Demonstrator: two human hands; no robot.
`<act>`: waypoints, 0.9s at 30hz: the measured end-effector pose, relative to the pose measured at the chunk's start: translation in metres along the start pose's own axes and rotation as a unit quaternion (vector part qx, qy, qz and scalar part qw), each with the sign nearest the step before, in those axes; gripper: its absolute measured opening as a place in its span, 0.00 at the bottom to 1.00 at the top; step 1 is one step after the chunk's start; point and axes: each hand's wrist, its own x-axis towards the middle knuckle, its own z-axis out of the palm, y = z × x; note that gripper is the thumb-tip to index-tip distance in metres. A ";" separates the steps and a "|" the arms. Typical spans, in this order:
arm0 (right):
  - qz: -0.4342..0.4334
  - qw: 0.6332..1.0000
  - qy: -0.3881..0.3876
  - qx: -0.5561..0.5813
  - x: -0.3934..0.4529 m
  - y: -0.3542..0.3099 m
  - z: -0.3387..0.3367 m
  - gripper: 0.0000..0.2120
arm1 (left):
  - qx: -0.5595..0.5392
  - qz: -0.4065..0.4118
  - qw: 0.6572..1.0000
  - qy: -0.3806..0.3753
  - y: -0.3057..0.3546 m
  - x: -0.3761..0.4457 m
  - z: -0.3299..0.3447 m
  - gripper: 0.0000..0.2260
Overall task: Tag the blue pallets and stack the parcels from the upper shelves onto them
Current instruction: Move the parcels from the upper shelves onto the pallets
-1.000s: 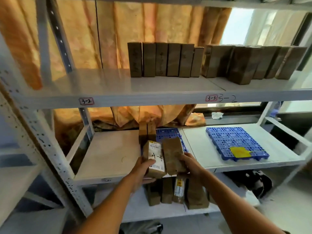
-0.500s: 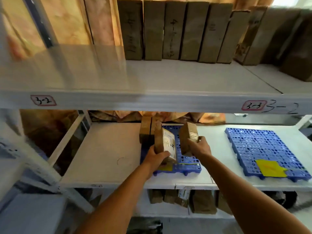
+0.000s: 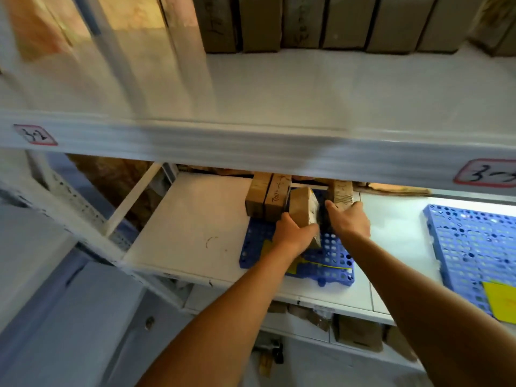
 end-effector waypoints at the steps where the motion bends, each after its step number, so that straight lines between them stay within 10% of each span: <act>1: -0.003 1.000 0.001 0.005 0.000 0.002 -0.003 0.33 | 0.030 0.002 0.999 0.022 0.006 0.005 0.007 0.35; 11: -0.016 0.996 -0.076 0.045 0.006 0.017 -0.019 0.26 | 0.169 0.052 0.984 -0.031 0.030 0.036 0.042 0.40; 18: -0.017 0.992 -0.097 0.072 0.015 0.015 -0.009 0.27 | 0.146 0.245 0.929 0.238 0.026 0.058 -0.044 0.17; 27: -0.021 0.985 -0.114 0.128 0.029 0.008 0.013 0.20 | -0.012 -0.005 0.999 0.052 -0.025 0.114 -0.084 0.25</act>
